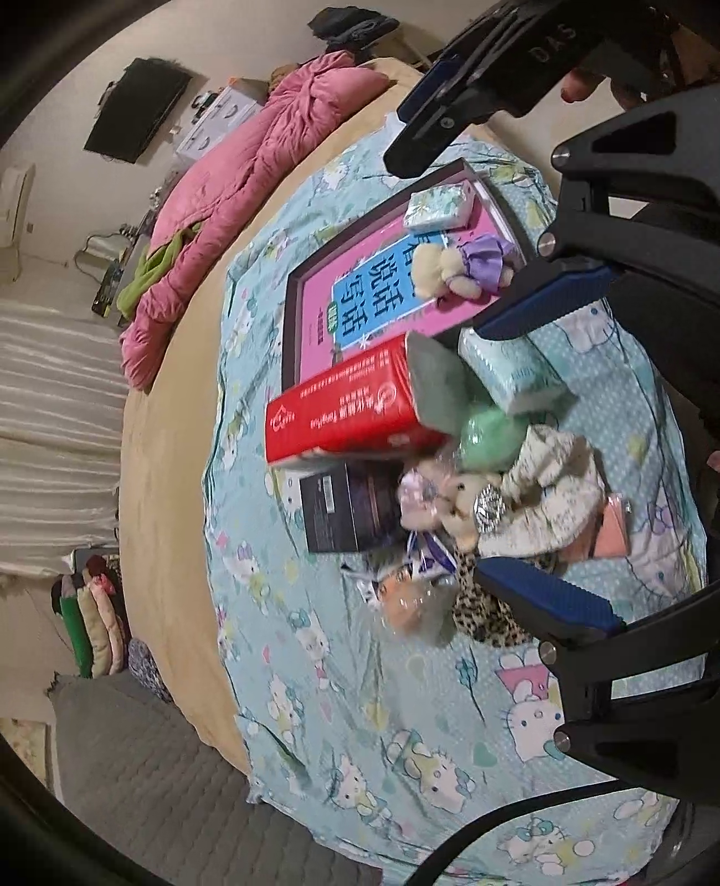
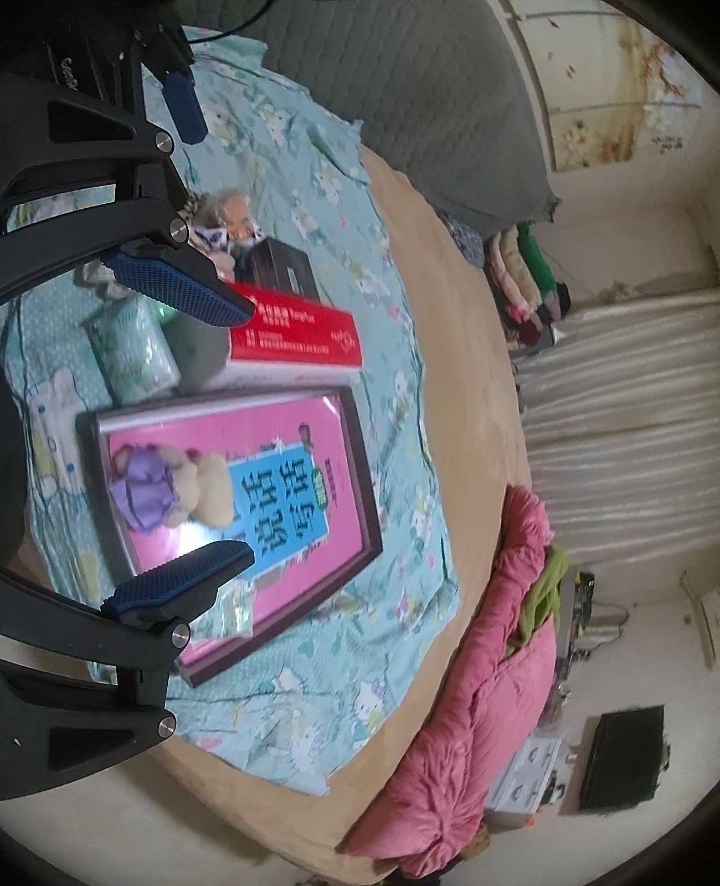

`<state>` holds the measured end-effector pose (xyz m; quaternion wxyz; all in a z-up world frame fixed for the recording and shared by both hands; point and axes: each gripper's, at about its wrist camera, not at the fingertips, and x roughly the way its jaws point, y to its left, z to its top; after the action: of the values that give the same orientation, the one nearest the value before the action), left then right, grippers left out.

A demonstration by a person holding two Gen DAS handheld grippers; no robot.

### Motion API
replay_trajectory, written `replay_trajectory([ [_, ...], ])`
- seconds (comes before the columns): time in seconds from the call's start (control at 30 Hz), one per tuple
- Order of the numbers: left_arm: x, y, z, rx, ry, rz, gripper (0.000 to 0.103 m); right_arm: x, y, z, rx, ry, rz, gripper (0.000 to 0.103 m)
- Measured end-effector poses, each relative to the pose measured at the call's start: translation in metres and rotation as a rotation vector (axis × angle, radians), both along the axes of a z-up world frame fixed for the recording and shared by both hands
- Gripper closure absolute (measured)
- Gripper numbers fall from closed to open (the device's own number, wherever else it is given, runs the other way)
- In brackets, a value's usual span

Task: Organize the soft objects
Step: 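Withdraw both open tools from the tray back toward the pile, then grasp the white floral fabric item with the right tool while the left tool reaches the pink wrapped item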

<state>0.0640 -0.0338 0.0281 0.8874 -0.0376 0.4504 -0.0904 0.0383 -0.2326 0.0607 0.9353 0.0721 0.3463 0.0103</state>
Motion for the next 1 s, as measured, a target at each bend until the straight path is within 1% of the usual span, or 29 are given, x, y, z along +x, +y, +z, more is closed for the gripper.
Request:
replay_trajectory([
  [0.23, -0.004, 0.027, 0.002, -0.014, 0.014, 0.045, 0.023, 0.000, 0.025, 0.004, 0.002, 0.006, 0.055, 0.022],
  [0.33, -0.007, 0.039, 0.006, -0.011, 0.005, 0.066, 0.023, 0.001, 0.031, 0.004, 0.019, 0.015, 0.070, 0.022],
  [0.47, -0.009, 0.063, 0.006, -0.019, 0.015, 0.111, 0.023, -0.001, 0.037, 0.005, -0.007, 0.012, 0.088, 0.022],
  [0.57, -0.010, 0.079, 0.003, -0.028, 0.021, 0.141, 0.023, -0.001, 0.037, 0.002, 0.004, 0.028, 0.101, 0.022],
  [0.8, -0.010, 0.106, -0.018, -0.038, 0.066, 0.191, 0.023, -0.003, 0.041, -0.012, 0.001, 0.077, 0.115, 0.022],
  [1.0, -0.009, 0.113, -0.042, -0.048, 0.118, 0.197, 0.023, -0.006, 0.061, -0.030, -0.018, 0.122, 0.181, 0.022],
])
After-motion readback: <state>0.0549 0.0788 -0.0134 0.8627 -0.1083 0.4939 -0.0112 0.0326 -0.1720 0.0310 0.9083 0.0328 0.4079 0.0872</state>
